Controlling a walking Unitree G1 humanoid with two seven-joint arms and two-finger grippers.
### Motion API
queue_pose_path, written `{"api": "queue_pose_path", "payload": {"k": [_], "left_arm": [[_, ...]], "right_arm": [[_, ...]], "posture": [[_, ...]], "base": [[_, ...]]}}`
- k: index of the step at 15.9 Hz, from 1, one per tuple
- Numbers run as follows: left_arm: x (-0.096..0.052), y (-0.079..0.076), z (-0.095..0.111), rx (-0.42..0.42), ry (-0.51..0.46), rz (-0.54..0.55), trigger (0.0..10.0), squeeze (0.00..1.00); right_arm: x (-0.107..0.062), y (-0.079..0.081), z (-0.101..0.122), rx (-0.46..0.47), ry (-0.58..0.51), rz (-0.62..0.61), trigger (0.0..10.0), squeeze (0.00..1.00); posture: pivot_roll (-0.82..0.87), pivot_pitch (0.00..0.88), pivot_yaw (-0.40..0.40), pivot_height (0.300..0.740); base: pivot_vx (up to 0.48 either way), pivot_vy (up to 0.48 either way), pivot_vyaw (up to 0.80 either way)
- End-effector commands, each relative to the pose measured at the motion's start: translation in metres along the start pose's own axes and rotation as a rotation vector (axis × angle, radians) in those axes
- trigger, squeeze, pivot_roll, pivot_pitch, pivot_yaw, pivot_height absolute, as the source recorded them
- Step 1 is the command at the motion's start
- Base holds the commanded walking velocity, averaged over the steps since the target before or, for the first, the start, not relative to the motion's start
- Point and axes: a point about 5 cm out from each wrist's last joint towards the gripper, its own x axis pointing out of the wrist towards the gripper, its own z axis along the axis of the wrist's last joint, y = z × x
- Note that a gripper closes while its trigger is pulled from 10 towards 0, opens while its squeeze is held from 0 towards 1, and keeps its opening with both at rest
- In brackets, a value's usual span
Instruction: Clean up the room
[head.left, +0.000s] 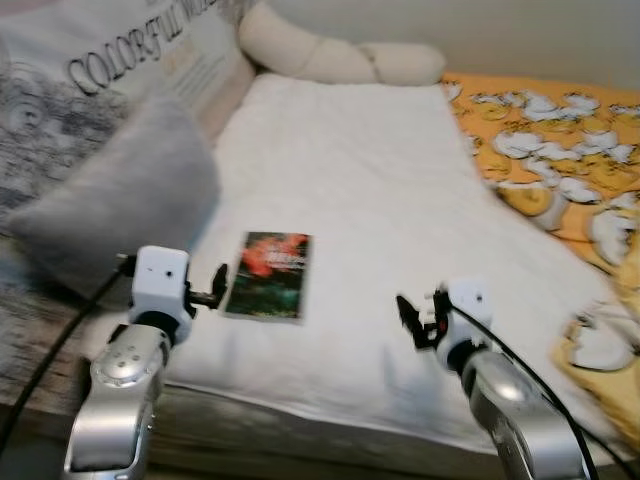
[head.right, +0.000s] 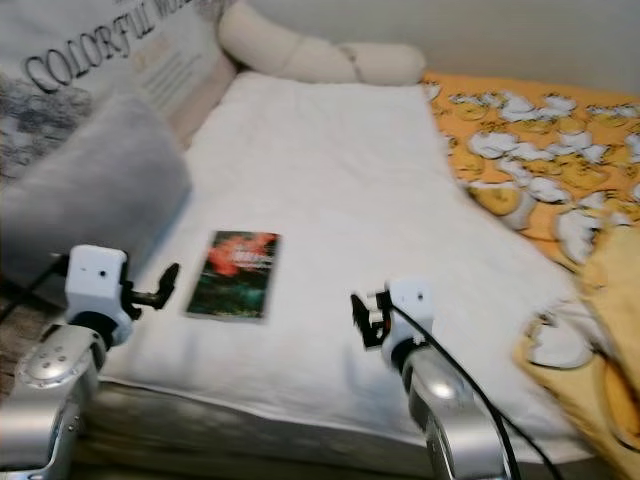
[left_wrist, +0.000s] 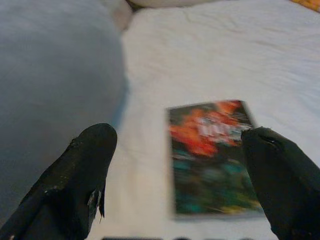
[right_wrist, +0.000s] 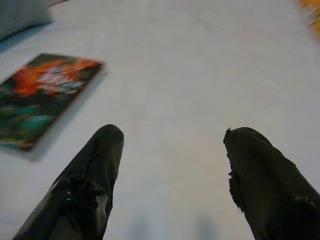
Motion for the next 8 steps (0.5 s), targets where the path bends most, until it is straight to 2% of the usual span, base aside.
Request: {"api": "queue_pose_path", "payload": {"k": [1,6,7,8], "left_arm": [[-0.0016,-0.0024,0.0015,-0.002,-0.002,-0.002,10.0,1.0],[-0.0059,0.0032,-0.0001,0.002,0.011,0.023,10.0,1.0],[-0.006,0.0028,-0.0003,-0.038,0.024,0.024,10.0,1.0],[-0.0055,0.0019,0.0013,-0.018,0.028,0.01,10.0,1.0]], "right_arm": [[0.0005,-0.0066,-0.0033,0.001,0.001,-0.021,10.0,0.0],[0.0062,-0.0061,-0.0068,0.036,-0.02,-0.028,10.0,0.0],[0.0075,-0.0063,-0.0076,0.044,-0.019,-0.027,10.0,0.0],[0.0075,-0.0069,-0.0072,0.075,-0.025,-0.027,10.0,0.0]], "posture": [[-0.07,0.0,-0.024,0.74],[-0.05,0.0,-0.038,0.74],[-0.05,0.0,-0.035,0.74],[-0.05,0.0,-0.035,0.74]], "base": [[0.0,-0.352,0.0],[0.0,-0.347,0.0],[0.0,0.0,0.0],[0.0,0.48,-0.8]]}}
